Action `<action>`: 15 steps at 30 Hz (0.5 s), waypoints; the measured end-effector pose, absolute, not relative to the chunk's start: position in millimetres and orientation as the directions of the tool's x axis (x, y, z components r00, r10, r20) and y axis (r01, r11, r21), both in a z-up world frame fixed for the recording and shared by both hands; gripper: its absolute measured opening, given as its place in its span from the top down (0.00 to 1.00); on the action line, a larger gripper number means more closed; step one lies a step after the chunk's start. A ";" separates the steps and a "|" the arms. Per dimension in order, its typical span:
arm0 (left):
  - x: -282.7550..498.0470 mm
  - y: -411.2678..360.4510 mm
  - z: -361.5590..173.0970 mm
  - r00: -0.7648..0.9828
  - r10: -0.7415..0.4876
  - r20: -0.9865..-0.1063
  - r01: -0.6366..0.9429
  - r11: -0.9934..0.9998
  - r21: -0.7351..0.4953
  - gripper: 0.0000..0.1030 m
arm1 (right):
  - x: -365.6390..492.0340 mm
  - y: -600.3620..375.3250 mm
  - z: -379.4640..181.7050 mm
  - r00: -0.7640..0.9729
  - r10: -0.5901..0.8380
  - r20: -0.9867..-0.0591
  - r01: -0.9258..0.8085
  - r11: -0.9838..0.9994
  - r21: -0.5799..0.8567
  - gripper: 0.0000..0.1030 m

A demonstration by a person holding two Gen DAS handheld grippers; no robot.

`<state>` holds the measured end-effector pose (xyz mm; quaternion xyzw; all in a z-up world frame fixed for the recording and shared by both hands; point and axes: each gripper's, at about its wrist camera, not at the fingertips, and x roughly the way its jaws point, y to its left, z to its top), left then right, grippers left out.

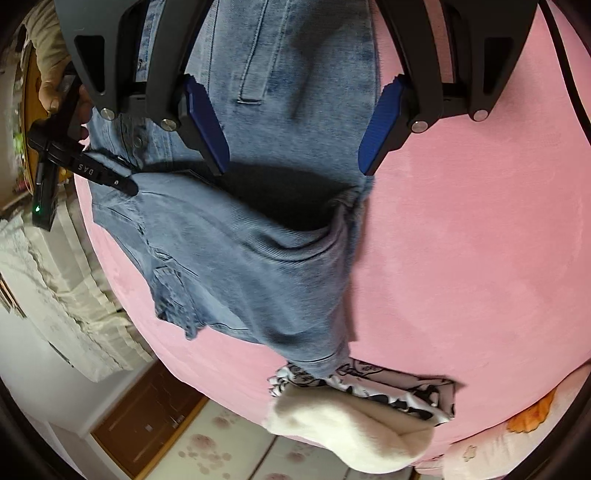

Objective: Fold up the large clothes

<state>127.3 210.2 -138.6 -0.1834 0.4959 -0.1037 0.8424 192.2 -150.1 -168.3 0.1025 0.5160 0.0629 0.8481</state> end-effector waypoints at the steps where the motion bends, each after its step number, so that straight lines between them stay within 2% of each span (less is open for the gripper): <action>1: 128.9 210.4 -136.5 0.487 -0.363 -0.794 0.000 0.910 -0.415 0.31 | 188.8 -159.8 -170.6 0.452 0.254 -0.855 0.018 0.956 0.294 0.83; 2: 131.0 211.6 -132.7 0.491 -0.372 -0.787 0.010 0.906 -0.422 0.31 | 183.6 -165.1 -171.0 0.453 0.278 -0.847 0.027 0.945 0.325 0.81; 7: 148.8 221.6 -117.0 0.514 -0.407 -0.755 0.038 0.890 -0.454 0.31 | 184.0 -189.3 -153.6 0.489 0.329 -0.808 0.033 0.919 0.394 0.44; 15: 197.2 240.8 -128.2 0.503 -0.435 -0.747 0.013 0.868 -0.497 0.31 | 224.5 -219.7 -184.2 0.381 0.477 -0.792 0.064 0.841 0.537 0.41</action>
